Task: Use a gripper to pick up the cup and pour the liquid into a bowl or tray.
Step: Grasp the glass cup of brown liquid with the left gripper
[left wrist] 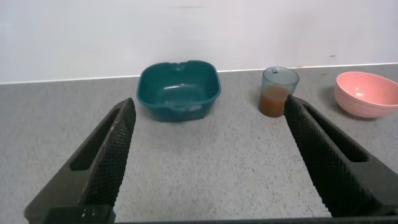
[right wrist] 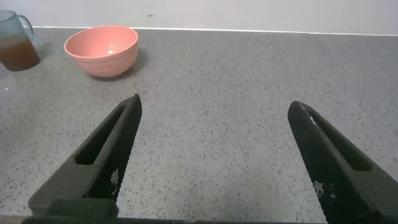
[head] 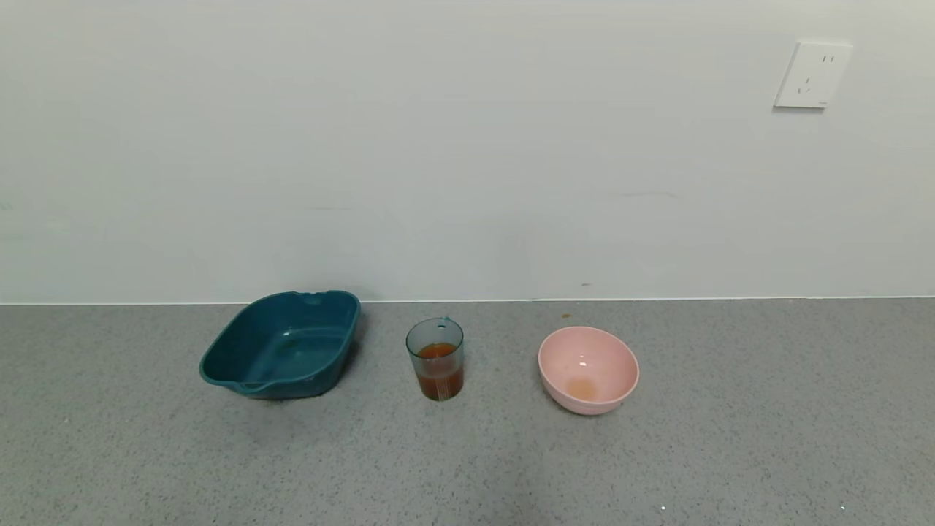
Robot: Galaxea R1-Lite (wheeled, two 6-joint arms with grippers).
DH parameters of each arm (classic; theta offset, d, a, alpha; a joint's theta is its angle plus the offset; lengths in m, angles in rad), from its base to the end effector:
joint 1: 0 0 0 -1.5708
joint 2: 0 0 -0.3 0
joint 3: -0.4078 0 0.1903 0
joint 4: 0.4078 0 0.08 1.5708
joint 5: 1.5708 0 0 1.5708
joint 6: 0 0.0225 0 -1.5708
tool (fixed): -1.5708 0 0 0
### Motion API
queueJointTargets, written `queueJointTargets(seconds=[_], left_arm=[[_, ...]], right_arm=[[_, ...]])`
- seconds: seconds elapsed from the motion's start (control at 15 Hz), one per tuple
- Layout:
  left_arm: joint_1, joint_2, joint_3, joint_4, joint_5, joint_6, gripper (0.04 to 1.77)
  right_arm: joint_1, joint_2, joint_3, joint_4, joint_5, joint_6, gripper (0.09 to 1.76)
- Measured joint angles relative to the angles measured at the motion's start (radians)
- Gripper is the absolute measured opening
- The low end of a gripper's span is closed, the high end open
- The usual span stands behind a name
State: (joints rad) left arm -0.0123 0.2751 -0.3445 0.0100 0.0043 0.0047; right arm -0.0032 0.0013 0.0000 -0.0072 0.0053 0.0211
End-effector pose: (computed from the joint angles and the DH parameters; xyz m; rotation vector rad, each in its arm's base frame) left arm -0.0174 0.0003 0.1750 0.0042 -0.0594 -0.0079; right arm -0.0227 0.0002 0.0762 0.0211 -0.0059 0.0022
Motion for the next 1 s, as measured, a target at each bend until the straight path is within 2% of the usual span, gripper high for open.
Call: queueJointTargets(seconds=[0.33,0.53,0.73,1.0], left_arm=[[-0.003,0.289,-0.216,0.017,-0.004,0.077,1.72],[-0.025,0.471,-0.32,0.026,-0.016,0.118,1.72],[-0.111,0.624,-0.383,0.027,-0.018,0.127,1.72],[-0.26,0.791,-0.407,0.016,-0.015,0.116,1.72]], right_arm=[[0.0,0.0,0.0,0.0,0.0,0.0,1.71],[0.0,0.0,0.0,0.0,0.0,0.0,1.71],[0.0,0.0,0.0,0.0,0.0,0.0,1.71],[0.0,0.0,0.0,0.0,0.0,0.0,1.71]])
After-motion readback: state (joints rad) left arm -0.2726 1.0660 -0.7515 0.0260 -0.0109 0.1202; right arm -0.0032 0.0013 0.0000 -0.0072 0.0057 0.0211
